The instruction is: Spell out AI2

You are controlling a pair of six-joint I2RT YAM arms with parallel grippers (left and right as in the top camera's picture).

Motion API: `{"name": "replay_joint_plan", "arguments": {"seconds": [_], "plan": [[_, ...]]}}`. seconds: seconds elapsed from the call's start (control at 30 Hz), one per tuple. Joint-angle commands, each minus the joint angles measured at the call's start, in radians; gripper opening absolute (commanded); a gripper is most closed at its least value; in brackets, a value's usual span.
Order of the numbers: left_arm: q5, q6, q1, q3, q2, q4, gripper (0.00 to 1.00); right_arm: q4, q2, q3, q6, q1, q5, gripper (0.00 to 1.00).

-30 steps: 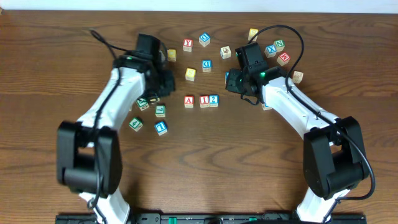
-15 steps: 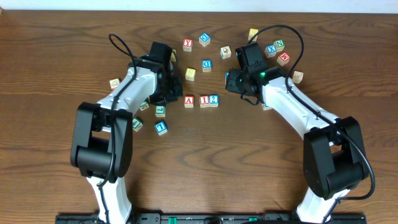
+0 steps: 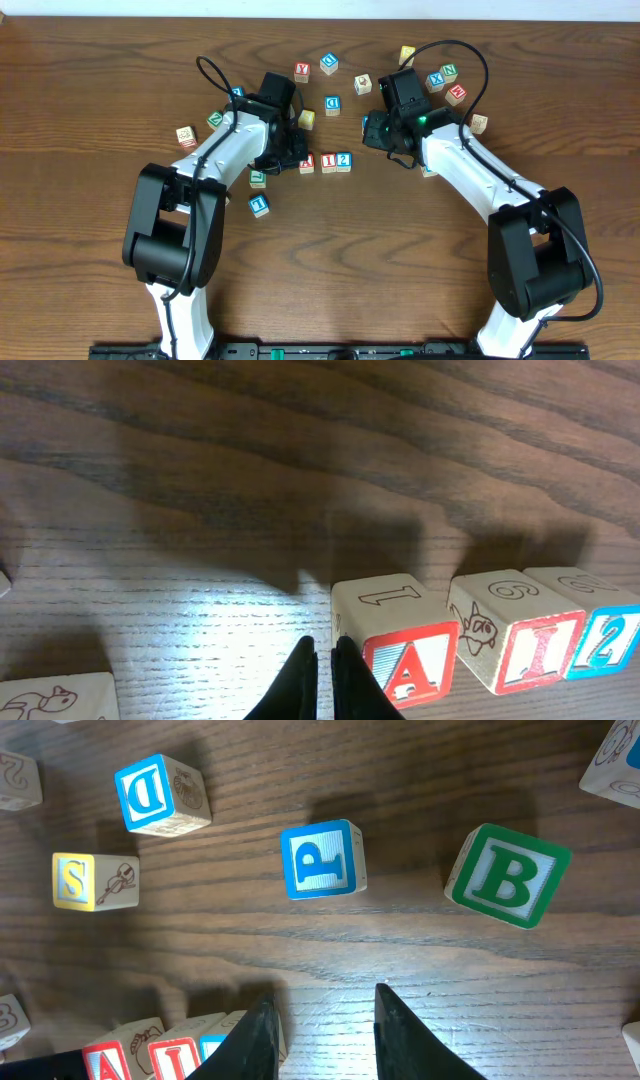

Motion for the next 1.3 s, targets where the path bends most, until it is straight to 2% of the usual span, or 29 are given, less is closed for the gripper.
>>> {"name": "replay_joint_plan", "arguments": {"seconds": [0.0,0.83,1.17,1.27], "plan": [[0.004,-0.013,0.001,-0.018,0.002,-0.006,0.07,-0.003,-0.013,-0.008,-0.008,-0.002,0.002,0.26],[-0.008,0.003,-0.055,-0.019,0.002,0.024,0.07,-0.003,-0.013,-0.008,-0.008,0.004,0.002,0.27],[-0.156,0.003,-0.055,-0.019,0.002,0.042,0.07,-0.003,-0.013,-0.008,-0.008,0.004,0.002,0.27],[-0.156,0.003,-0.056,-0.019,0.003,0.062,0.08,-0.003,-0.013,-0.008,-0.008,0.004,0.002,0.26]]}}
